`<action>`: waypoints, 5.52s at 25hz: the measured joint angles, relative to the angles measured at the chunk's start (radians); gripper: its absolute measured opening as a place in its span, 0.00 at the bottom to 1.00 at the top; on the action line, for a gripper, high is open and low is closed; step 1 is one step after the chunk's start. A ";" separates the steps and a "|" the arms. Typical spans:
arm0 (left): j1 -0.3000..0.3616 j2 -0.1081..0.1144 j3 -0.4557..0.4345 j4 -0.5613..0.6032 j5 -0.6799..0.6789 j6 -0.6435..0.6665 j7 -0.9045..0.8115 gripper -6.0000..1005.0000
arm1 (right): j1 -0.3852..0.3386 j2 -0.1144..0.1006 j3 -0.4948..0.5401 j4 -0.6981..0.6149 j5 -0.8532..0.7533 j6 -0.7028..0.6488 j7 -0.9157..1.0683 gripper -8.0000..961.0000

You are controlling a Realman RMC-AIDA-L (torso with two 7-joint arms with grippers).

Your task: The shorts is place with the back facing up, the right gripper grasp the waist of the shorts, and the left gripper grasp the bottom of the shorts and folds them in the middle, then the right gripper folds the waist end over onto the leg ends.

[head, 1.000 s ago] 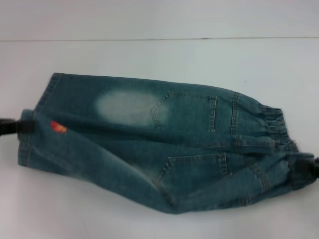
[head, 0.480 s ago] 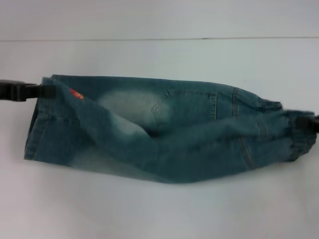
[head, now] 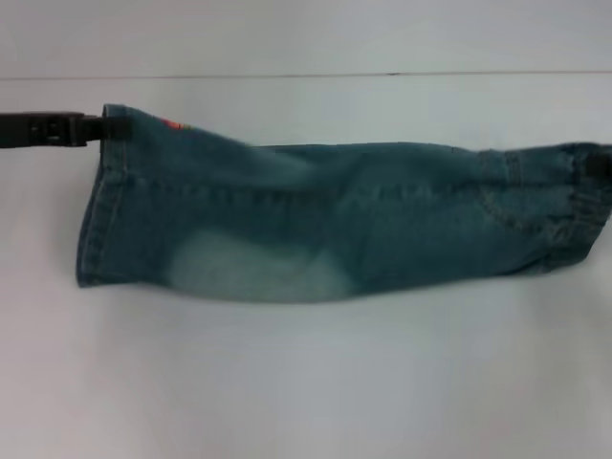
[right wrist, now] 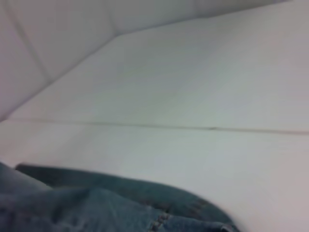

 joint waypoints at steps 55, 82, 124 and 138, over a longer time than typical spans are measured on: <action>0.125 -0.144 0.140 0.042 -0.103 -0.262 -0.011 0.93 | -0.138 0.081 -0.204 -0.056 0.255 0.280 0.123 0.97; 0.064 -0.152 0.257 -0.015 -0.132 -0.005 -0.013 0.93 | -0.239 0.017 -0.119 0.040 0.394 0.034 0.056 0.96; -0.005 -0.166 0.342 -0.050 -0.134 -0.090 -0.046 0.93 | -0.170 -0.012 -0.145 0.080 0.271 0.222 0.217 0.96; -0.024 -0.164 0.342 -0.052 -0.134 -0.089 -0.061 0.93 | -0.116 -0.007 -0.205 0.151 0.268 0.302 0.192 0.96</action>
